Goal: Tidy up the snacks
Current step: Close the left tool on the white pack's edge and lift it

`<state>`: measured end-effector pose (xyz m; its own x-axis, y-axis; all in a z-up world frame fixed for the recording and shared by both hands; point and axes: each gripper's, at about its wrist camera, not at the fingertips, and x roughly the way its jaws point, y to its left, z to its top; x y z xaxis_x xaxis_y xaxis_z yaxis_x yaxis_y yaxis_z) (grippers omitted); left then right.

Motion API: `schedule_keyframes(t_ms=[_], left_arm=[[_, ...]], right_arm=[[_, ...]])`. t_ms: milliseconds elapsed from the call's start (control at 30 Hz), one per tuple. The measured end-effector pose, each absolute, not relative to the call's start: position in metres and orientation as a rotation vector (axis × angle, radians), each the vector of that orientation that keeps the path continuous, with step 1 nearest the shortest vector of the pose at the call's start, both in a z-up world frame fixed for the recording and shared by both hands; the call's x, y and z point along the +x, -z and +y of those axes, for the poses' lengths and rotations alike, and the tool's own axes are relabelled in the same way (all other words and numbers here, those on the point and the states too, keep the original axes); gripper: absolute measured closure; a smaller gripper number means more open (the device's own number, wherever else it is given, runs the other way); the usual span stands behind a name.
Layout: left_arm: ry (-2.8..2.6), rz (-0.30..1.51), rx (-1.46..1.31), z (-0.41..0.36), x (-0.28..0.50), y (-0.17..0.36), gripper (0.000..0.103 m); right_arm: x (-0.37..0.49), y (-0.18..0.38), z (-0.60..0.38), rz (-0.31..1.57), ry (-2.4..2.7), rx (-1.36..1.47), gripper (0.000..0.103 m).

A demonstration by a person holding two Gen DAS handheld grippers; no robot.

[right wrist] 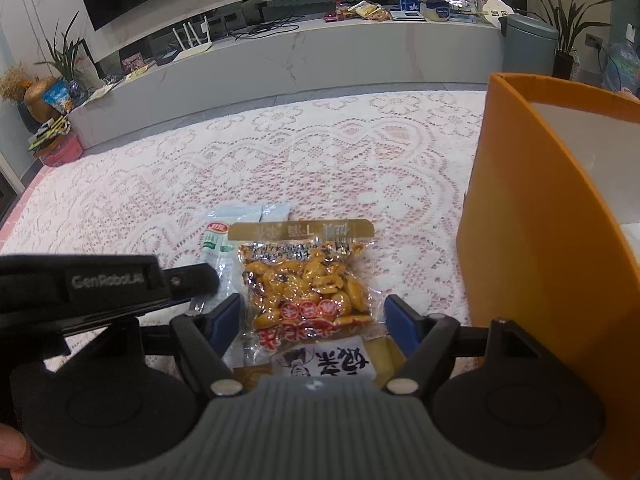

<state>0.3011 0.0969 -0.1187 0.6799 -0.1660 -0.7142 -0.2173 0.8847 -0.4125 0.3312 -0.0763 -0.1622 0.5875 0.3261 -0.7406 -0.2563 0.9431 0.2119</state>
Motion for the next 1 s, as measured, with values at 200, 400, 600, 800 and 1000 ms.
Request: schedule_keyframes(t_ms=[200,400,600,800,1000], left_arm=[[-0.051,0.8,-0.435,0.099,0.284,0.099,0.099],[-0.065,0.817,-0.425,0.109,0.257,0.085,0.099],[-0.084,0.821,-0.397,0.114,0.23,0.07,0.1],[-0.09,0.803,-0.37,0.111,0.199,0.054,0.1],[-0.054,0.802,-0.351,0.106,0.164,0.04,0.101]], right_arm=[[0.326,0.155,-0.074,0.879,-0.356,0.076,0.03],[0.312,0.149,-0.07,0.895,-0.366,0.06,0.03],[0.287,0.14,-0.065,0.896,-0.392,0.049,0.03],[0.255,0.12,-0.064,0.878,-0.428,0.017,0.03],[0.223,0.105,-0.072,0.877,-0.459,0.014,0.03]])
